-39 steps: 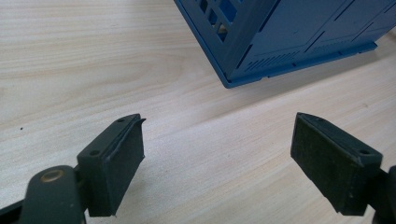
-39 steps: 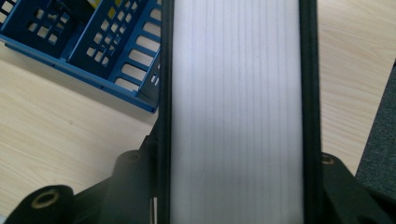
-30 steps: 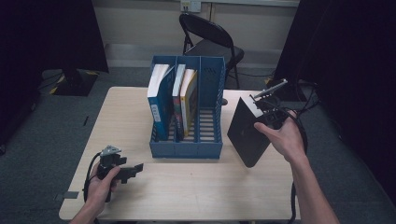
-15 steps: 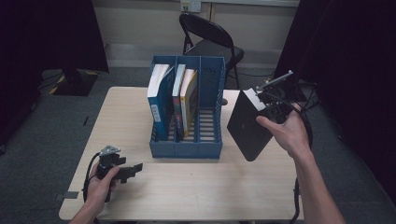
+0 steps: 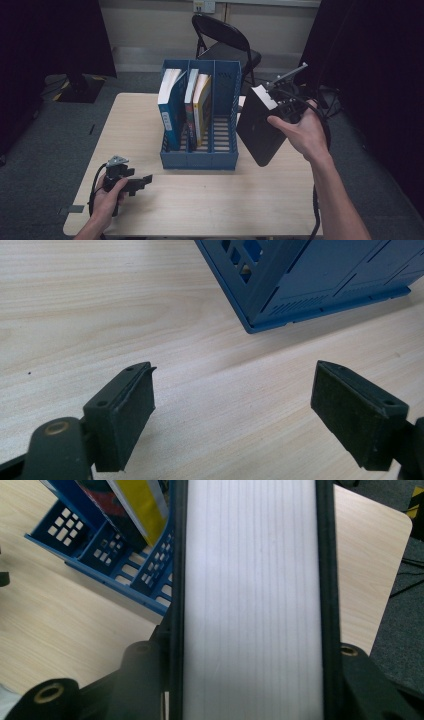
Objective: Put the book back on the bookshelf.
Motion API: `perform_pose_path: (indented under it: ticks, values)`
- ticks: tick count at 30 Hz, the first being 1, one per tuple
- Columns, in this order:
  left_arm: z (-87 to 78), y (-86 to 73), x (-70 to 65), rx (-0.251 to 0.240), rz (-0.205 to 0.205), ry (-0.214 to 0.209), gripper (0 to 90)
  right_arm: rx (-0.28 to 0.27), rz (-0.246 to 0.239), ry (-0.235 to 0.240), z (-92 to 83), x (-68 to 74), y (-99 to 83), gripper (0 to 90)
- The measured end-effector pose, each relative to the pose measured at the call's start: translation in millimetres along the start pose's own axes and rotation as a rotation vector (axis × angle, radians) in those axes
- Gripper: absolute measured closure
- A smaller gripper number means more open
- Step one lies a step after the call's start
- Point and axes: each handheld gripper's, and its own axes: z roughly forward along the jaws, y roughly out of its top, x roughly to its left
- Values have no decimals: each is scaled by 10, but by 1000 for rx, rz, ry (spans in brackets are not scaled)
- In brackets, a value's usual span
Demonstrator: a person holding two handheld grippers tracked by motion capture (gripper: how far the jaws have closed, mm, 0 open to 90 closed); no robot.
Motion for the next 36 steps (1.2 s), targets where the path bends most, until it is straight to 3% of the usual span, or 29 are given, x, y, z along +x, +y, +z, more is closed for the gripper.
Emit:
perform_pose_path:
  ticks: [17, 26, 36]
  values:
    - [-16, -2, 29, 3, -9, 3, 173, 22, -3, 17, 204, 233, 408, 536]
    - [-17, -6, 29, 1, -13, 2, 173, 35, 31, 33, 341, 292, 555, 535]
    - [-17, -7, 35, -3, -14, 0, 173, 61, 70, 8, 503, 344, 741, 536]
